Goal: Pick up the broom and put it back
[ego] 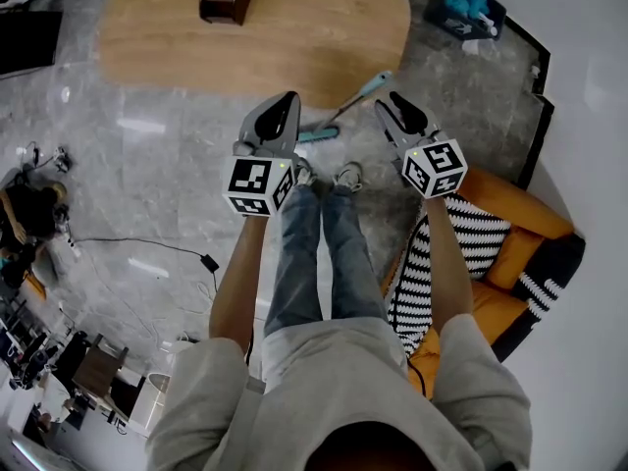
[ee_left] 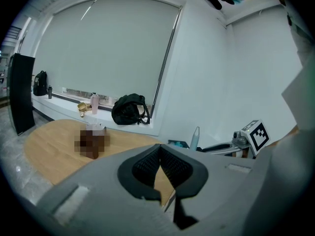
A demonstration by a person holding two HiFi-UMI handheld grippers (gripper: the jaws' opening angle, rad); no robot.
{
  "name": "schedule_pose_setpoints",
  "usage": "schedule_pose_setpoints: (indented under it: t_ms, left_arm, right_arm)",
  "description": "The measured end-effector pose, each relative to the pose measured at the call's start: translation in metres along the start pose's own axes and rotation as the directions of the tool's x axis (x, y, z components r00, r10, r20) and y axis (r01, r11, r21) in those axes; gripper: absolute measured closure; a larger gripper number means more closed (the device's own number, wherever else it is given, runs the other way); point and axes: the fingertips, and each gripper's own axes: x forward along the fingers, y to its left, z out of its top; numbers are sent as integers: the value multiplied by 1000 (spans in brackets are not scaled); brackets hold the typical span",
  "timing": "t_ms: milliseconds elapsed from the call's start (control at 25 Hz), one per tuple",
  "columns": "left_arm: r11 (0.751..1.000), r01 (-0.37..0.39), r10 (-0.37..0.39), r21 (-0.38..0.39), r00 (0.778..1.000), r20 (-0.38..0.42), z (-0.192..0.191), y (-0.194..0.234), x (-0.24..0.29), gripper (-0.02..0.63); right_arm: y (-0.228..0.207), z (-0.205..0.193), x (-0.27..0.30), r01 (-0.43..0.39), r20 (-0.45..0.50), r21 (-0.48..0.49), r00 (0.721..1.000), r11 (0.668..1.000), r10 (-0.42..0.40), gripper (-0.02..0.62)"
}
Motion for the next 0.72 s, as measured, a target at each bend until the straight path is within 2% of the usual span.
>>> schedule_pose_setpoints:
  t_ms: [160,320,560,720]
  left_arm:
    - [1000,10,-10,24,1000,21,18,-6,-6,606]
    - [999,14,-16,45,999,46,42,-10,-19,606]
    - [997,12,-19,81,996,87,91,-24,-50,606]
    - [995,13,-27,103,990,137,136,-35,-68,606]
  right_arm:
    - [-4,14,-30,91,50,-4,995,996,-90,519]
    - [-12,39,-62,221,103,-20,971,975,-217,593]
    - [-9,93,-122,348,198,-20,920,937,-337,595]
    - [1,138,-159,410,248,-76,891,909,-381,595]
